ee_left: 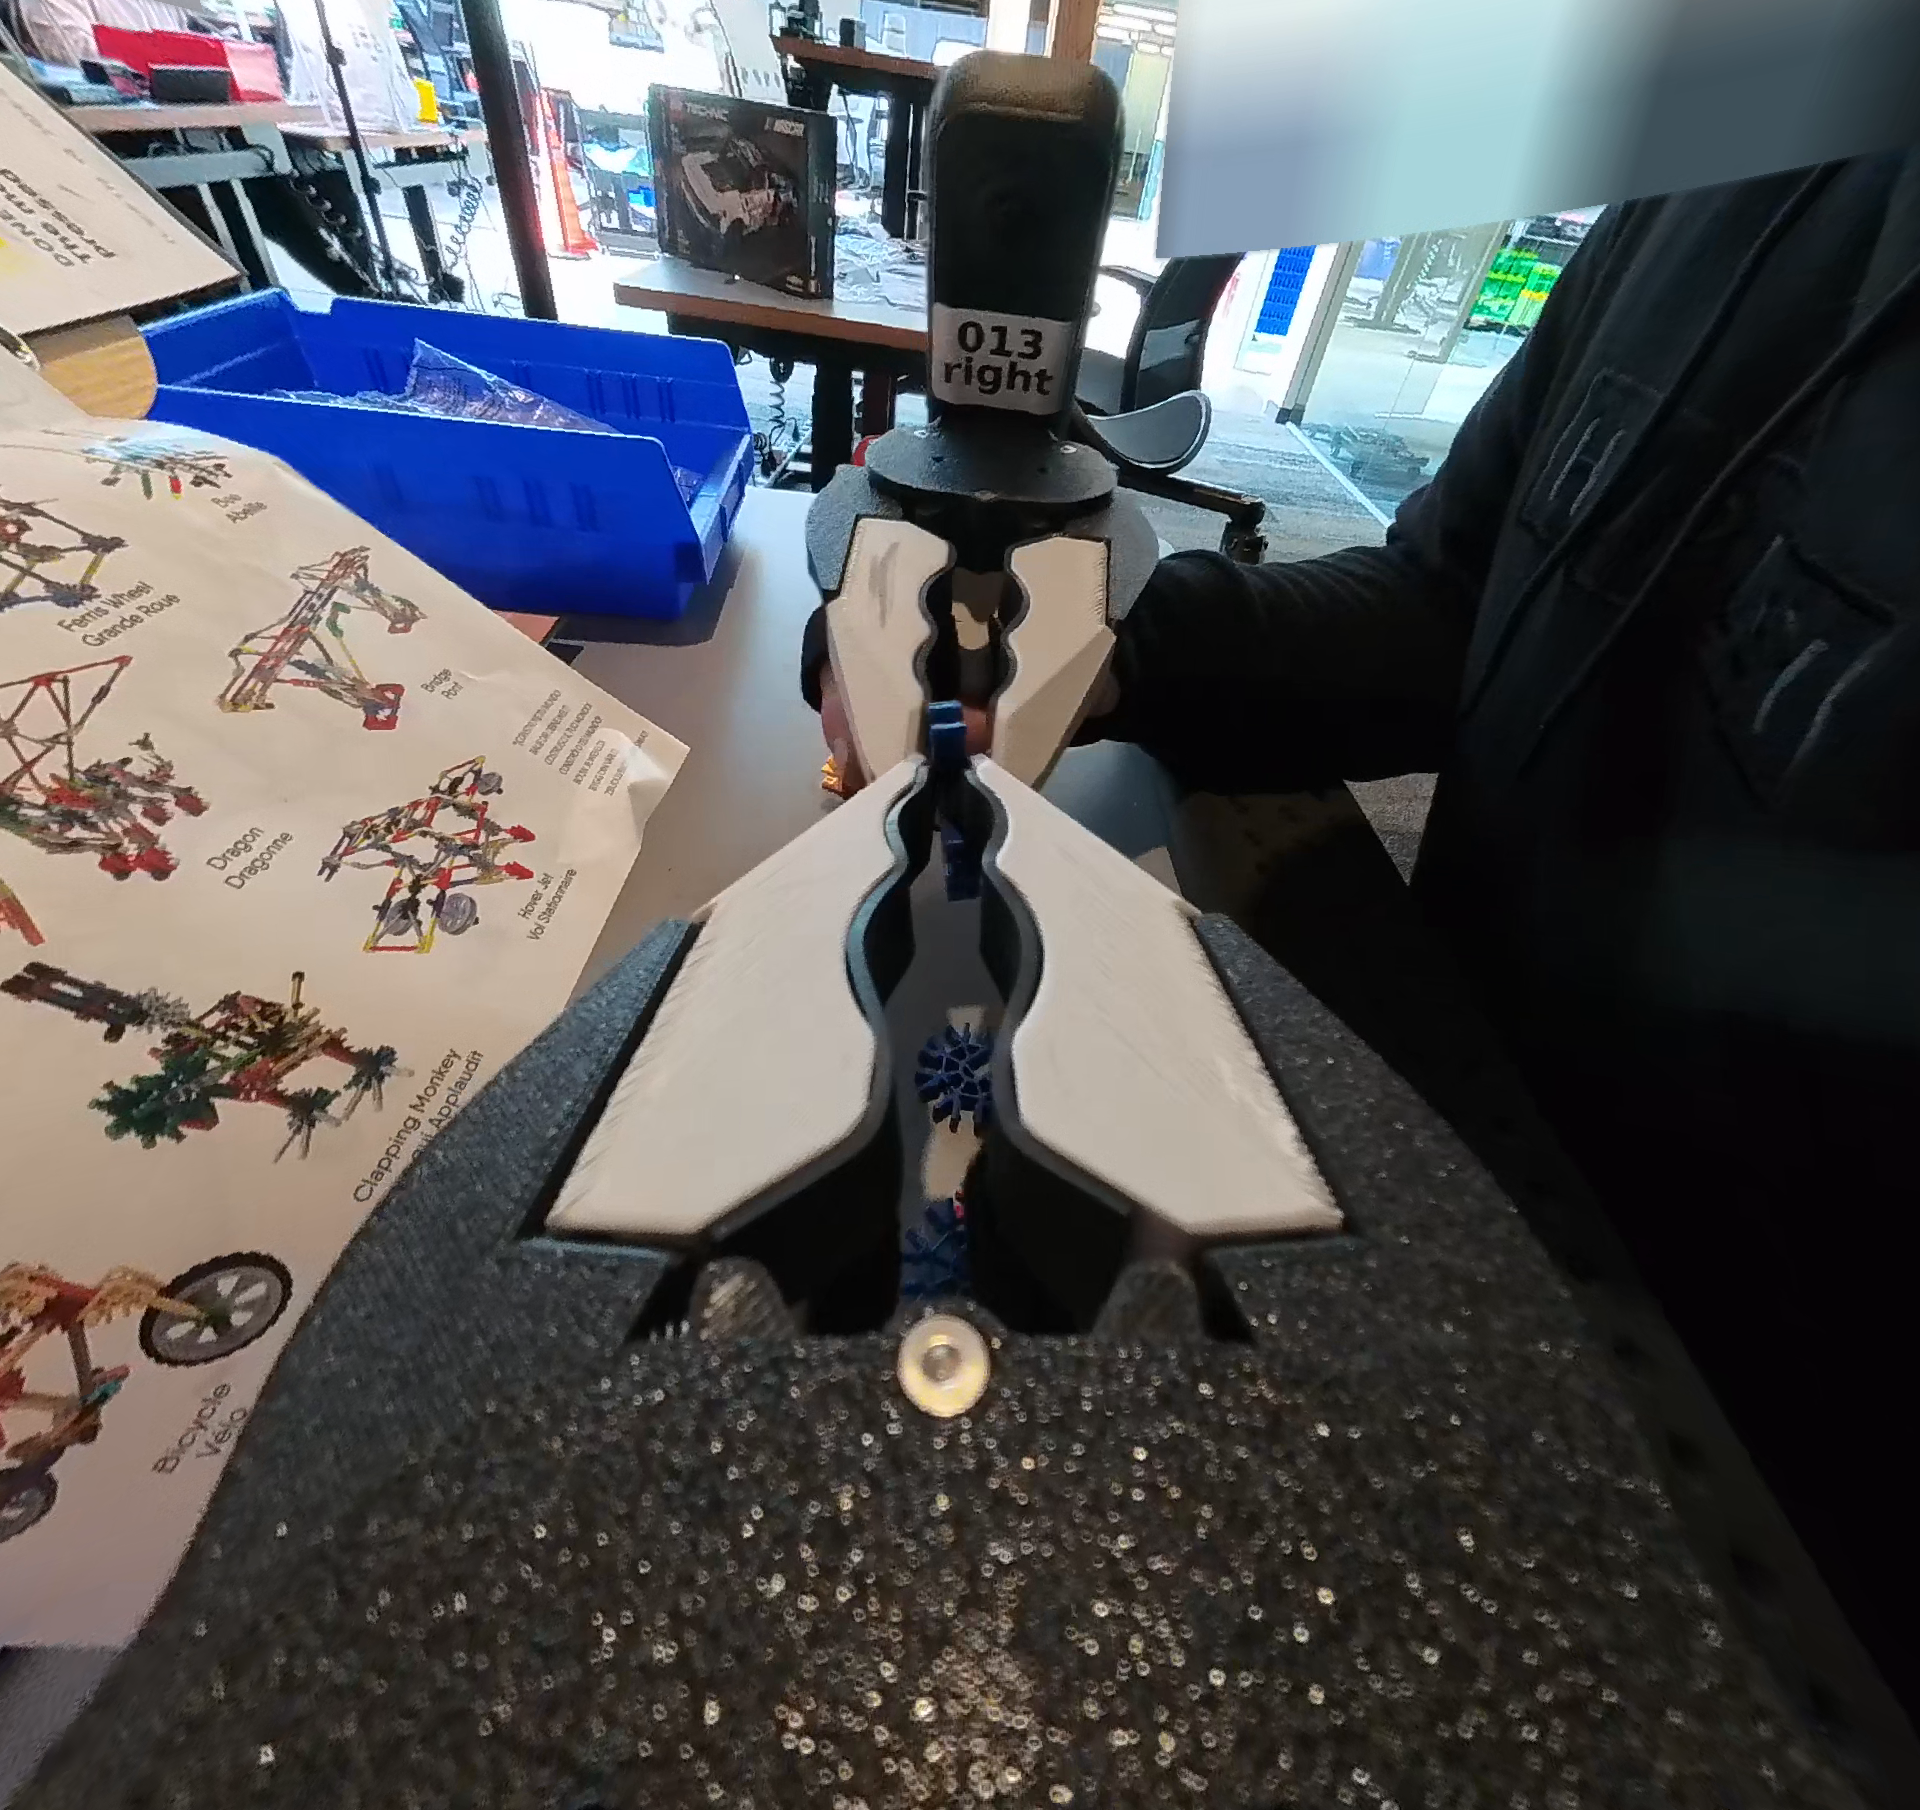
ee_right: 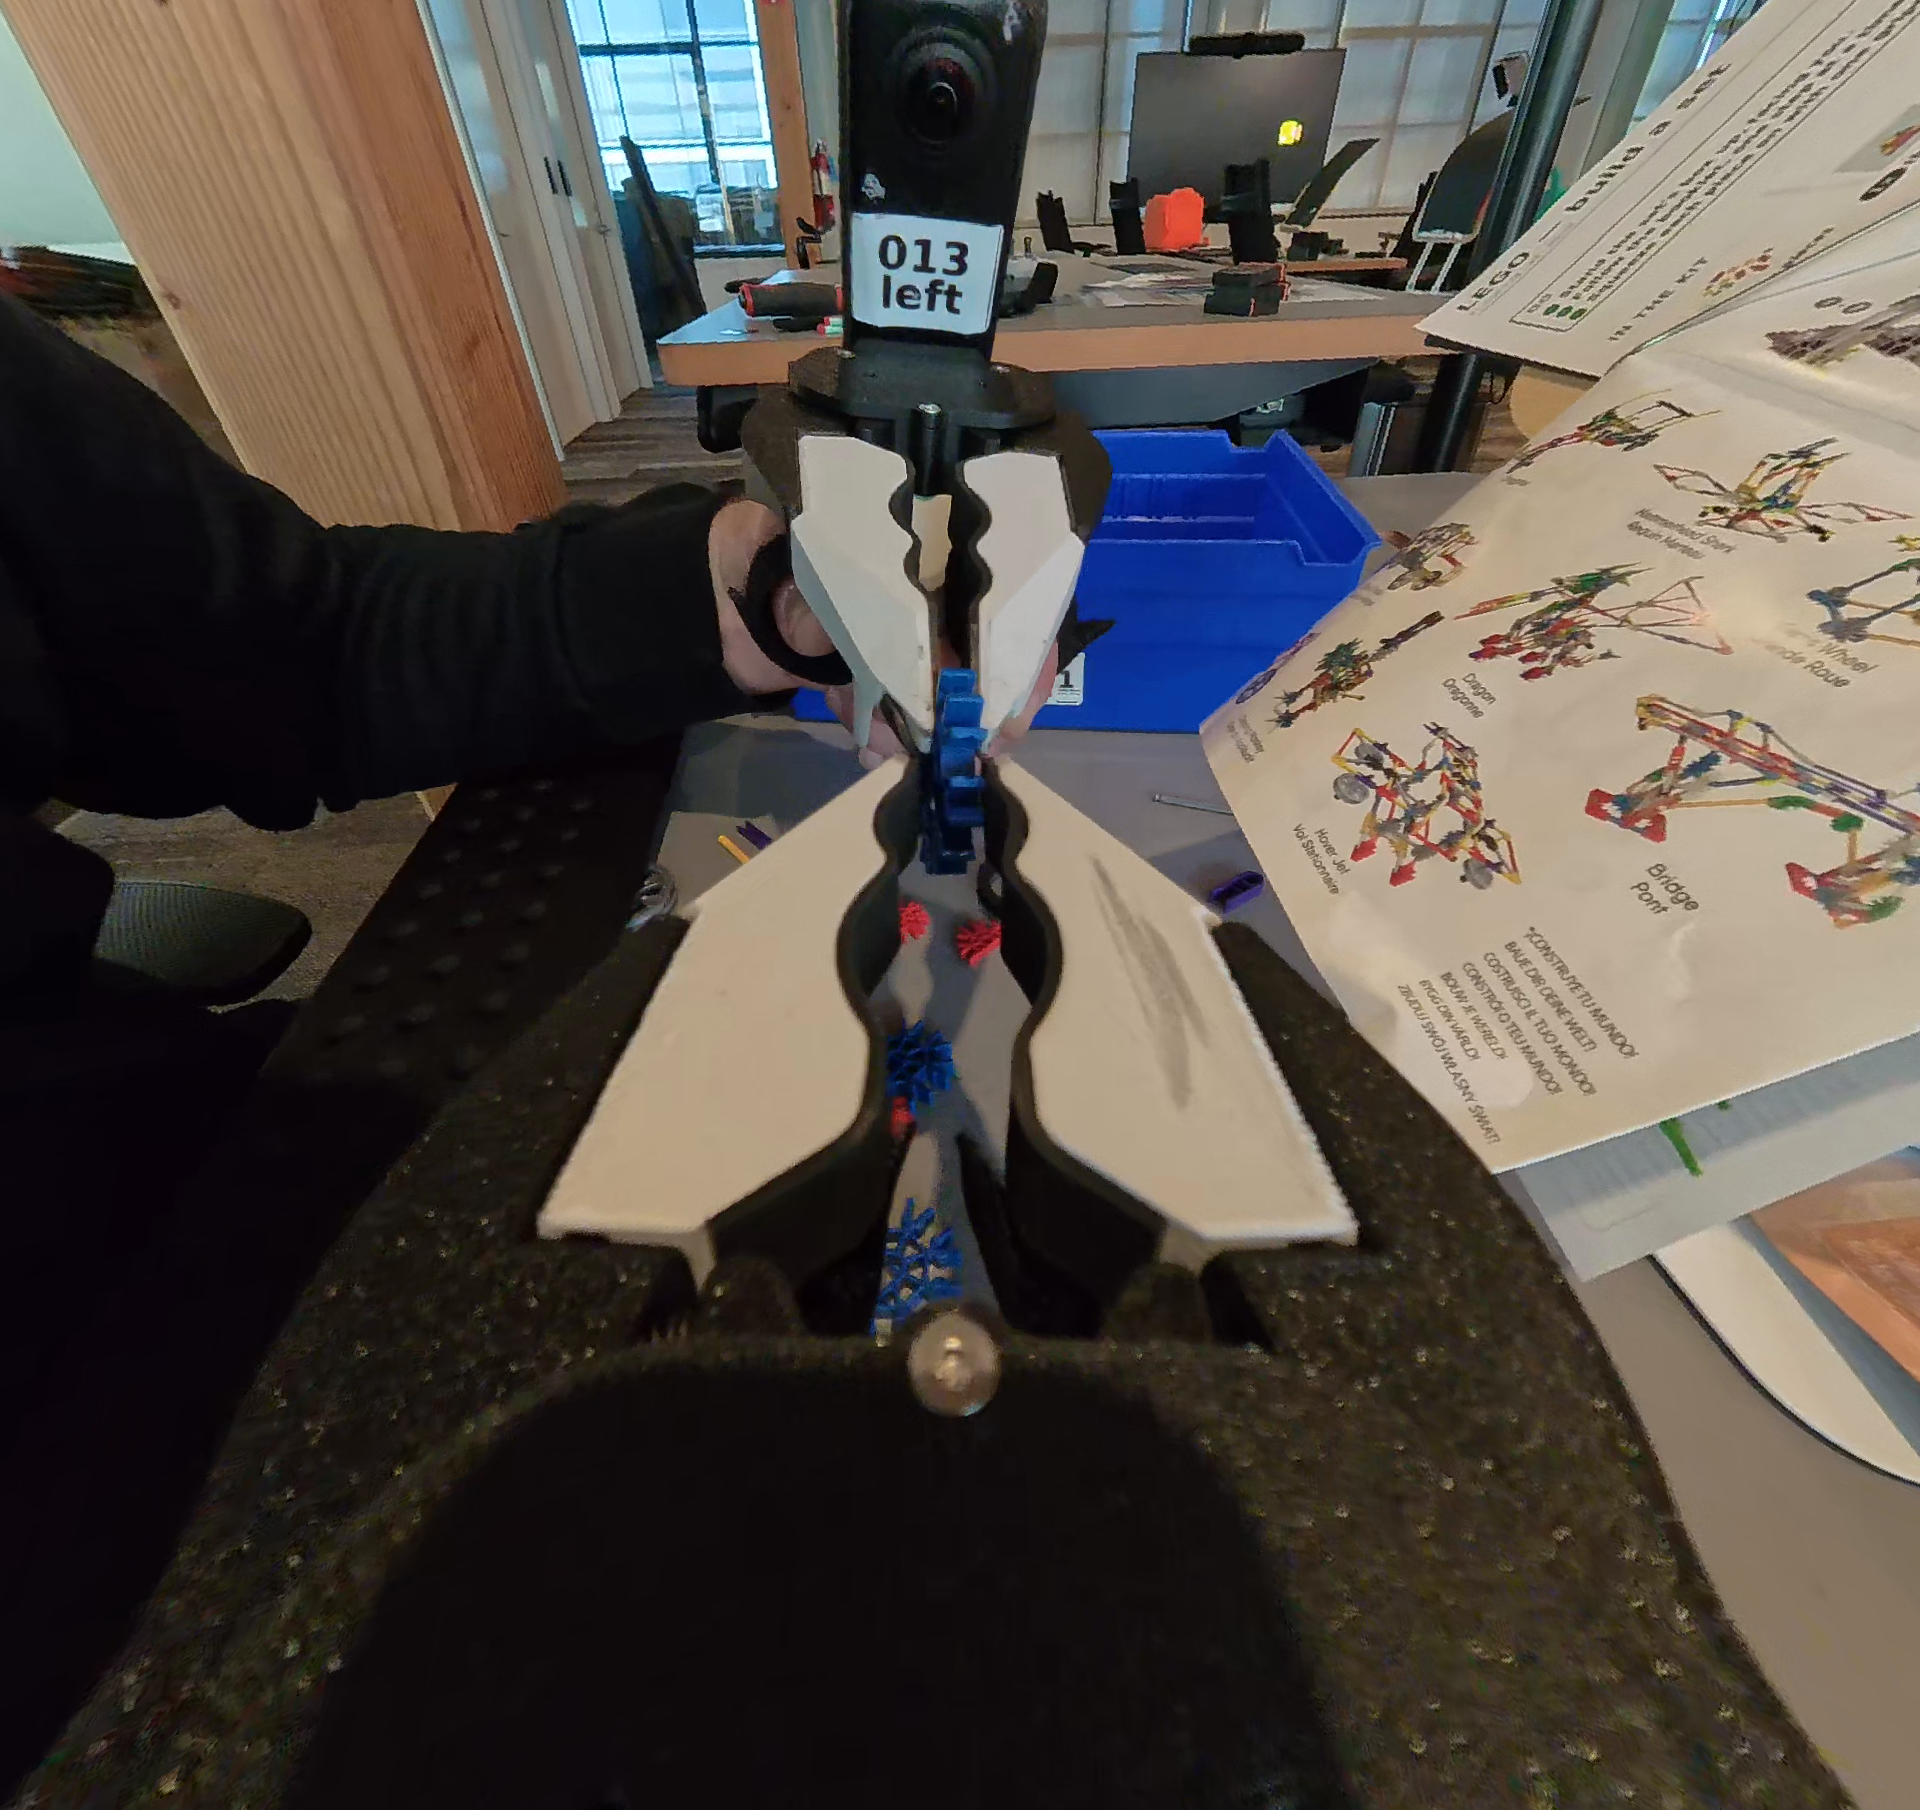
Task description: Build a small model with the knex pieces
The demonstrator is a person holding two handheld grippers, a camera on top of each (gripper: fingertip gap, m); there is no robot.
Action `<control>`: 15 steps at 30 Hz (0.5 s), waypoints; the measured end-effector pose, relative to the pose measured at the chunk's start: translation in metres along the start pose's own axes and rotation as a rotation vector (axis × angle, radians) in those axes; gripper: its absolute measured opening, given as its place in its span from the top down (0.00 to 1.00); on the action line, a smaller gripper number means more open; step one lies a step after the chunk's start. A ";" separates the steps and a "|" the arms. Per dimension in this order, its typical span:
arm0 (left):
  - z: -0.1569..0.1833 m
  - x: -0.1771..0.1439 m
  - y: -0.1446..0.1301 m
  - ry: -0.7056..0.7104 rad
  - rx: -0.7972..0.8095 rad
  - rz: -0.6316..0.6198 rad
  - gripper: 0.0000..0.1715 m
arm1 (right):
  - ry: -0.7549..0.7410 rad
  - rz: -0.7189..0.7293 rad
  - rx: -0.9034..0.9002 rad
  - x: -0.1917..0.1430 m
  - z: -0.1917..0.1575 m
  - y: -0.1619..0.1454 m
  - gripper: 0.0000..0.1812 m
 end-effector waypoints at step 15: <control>-0.004 0.001 -0.002 0.014 -0.027 0.014 0.97 | -0.037 -0.018 -0.024 -0.001 0.002 0.000 0.97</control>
Point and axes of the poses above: each gripper's, where its closed fingertips meet, x out along the fingers, y out of its top, z = x × y across the jaws, the point moved 10 cm from there along -x, back along the fingers, and after that the axes turned 5 degrees about -z, right-handed, at the moved point
